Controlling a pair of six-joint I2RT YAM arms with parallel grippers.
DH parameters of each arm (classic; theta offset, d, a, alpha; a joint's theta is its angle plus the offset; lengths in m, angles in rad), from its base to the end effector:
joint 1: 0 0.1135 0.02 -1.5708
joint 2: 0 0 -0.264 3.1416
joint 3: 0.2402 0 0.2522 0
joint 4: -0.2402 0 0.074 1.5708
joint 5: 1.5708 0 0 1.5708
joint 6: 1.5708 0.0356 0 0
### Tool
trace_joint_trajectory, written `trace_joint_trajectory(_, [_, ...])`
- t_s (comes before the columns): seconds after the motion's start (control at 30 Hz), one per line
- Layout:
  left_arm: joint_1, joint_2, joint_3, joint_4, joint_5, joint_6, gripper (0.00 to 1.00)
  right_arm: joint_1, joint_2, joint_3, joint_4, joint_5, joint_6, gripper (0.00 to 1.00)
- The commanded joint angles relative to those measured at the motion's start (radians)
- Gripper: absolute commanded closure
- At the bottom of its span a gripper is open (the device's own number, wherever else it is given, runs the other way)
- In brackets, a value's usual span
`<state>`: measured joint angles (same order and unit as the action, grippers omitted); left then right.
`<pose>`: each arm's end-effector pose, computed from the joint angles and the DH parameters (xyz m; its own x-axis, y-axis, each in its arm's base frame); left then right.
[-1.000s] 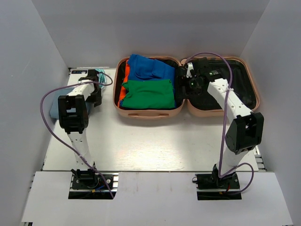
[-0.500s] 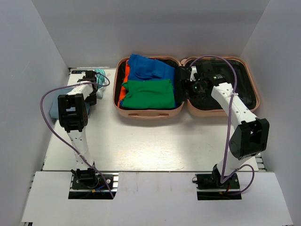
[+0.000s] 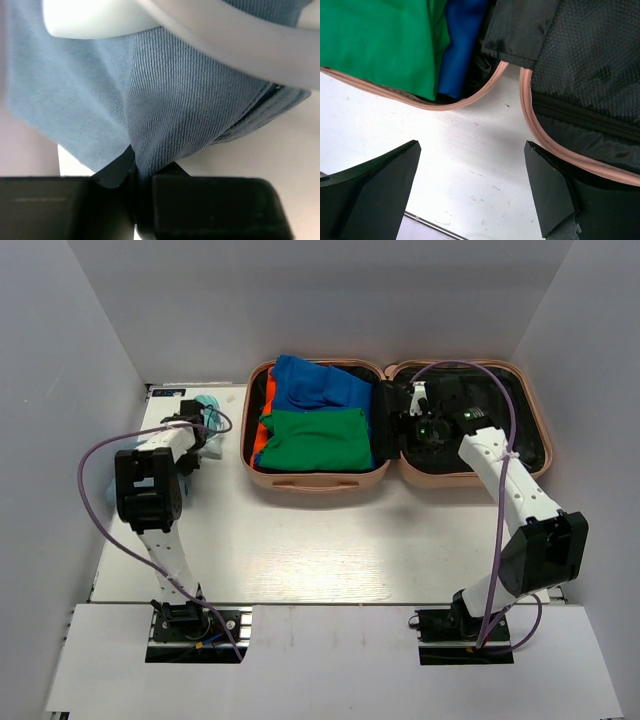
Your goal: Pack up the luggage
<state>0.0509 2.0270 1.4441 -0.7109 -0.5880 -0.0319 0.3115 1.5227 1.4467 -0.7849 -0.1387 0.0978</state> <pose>0.4007 0.0402 0.1661 -0.9540 -0.0752 -0.2903 -0.2244 0.8213 0.5246 0.3101 0.1050 0.3356 -0.7565 -0.1420 -0.6384 -0.3169 0.9334 0.1680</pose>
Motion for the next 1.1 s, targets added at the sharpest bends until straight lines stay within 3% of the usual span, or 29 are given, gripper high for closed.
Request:
trace_joint_trajectory(0.0, [0.004, -0.180, 0.022, -0.174, 0.023, -0.092, 1.00, -0.005, -0.045, -0.016, 0.027, -0.024, 0.011, 0.10])
trace_joint_trajectory(0.13, [0.012, -0.298, 0.064, -0.251, 0.051, -0.103, 1.00, -0.005, -0.061, -0.037, 0.047, -0.050, 0.019, 0.10])
trace_joint_trajectory(0.47, [0.106, -0.513, 0.082, -0.312, 0.355, -0.082, 1.00, -0.006, -0.065, -0.052, 0.059, -0.111, 0.029, 0.10])
trace_joint_trajectory(0.7, [0.107, -0.495, 0.104, -0.349, 0.502, -0.046, 1.00, -0.006, -0.049, -0.049, 0.064, -0.160, 0.040, 0.10])
trace_joint_trajectory(0.93, [0.107, -0.378, 0.427, -0.482, 0.470, -0.120, 1.00, -0.009, -0.055, -0.051, 0.072, -0.171, 0.063, 0.10])
trace_joint_trajectory(1.07, [0.104, -0.308, 0.716, -0.573, 0.349, -0.259, 1.00, -0.009, -0.065, -0.049, 0.064, -0.147, 0.086, 0.10])
